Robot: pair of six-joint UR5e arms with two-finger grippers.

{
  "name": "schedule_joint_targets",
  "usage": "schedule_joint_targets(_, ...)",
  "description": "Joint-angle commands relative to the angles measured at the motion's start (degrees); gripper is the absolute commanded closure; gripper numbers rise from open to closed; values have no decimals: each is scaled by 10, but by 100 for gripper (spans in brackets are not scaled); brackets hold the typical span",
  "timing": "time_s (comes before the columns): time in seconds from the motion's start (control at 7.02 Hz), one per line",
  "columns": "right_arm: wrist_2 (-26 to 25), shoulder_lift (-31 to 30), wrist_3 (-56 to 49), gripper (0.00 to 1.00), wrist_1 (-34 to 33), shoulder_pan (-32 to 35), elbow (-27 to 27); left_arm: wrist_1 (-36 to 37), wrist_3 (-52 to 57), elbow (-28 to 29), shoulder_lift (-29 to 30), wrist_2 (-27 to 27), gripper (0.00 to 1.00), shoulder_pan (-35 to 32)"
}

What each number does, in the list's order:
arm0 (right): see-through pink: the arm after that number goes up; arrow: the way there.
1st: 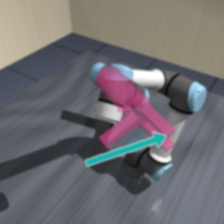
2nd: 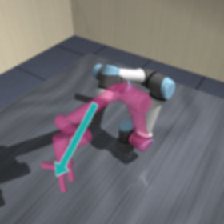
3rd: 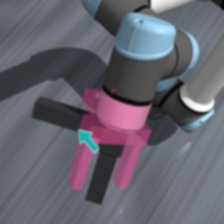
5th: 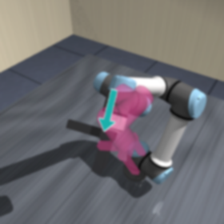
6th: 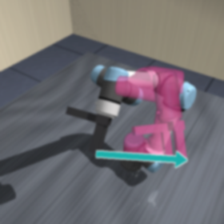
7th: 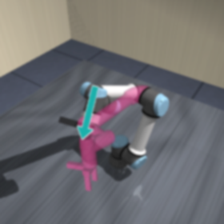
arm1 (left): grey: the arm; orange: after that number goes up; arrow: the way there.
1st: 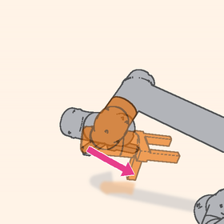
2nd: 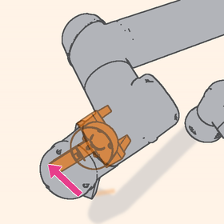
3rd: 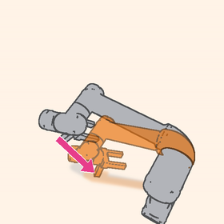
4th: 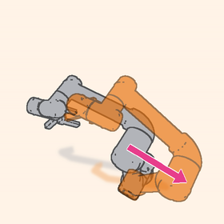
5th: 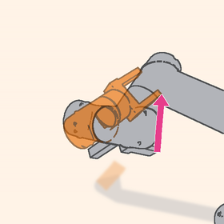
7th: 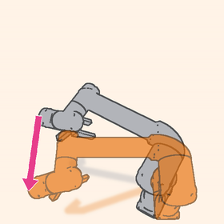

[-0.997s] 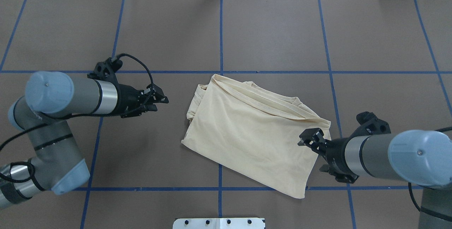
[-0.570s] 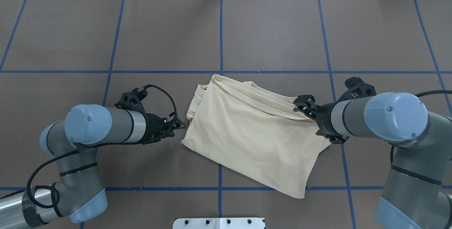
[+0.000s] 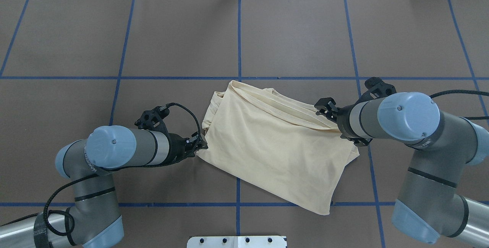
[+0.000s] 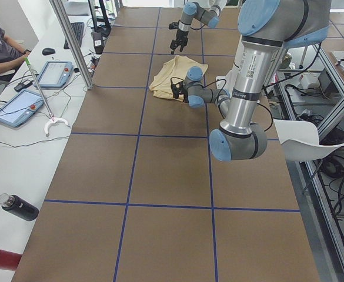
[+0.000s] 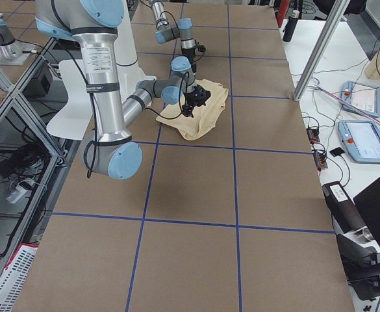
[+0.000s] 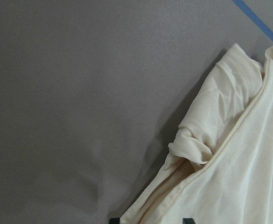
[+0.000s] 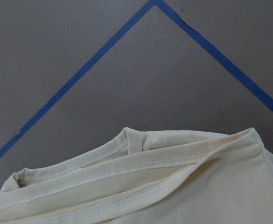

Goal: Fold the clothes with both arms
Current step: 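Lift the shirt edge with the left gripper and fold it toward the right gripper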

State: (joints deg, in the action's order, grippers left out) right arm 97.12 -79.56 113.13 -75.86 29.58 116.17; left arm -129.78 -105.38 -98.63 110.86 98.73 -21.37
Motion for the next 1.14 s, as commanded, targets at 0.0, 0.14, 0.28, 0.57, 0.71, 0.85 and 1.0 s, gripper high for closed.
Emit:
schedule_joint_targets(0.0,0,3,-5,0,0,0,-8,1,0,9,7,-1,55,1)
schedule_joint_targets(0.14,0,3,-5,0,0,0,-8,1,0,14,7,-1,58,1)
schedule_joint_targets(0.28,0,4,-5,0,0,0,-10,1,0,19,7,-2,72,1)
schedule_joint_targets(0.57,0,4,-5,0,1,0,-16,1,3,11,7,-2,100,-2)
schedule_joint_targets(0.71,0,4,-5,0,1,0,-16,1,14,10,6,0,100,-23)
schedule_joint_targets(0.85,0,5,-5,0,2,-1,-19,1,54,10,8,1,100,-44)
schedule_joint_targets(1.0,0,5,-5,0,3,-1,-20,1,106,15,10,2,100,-81)
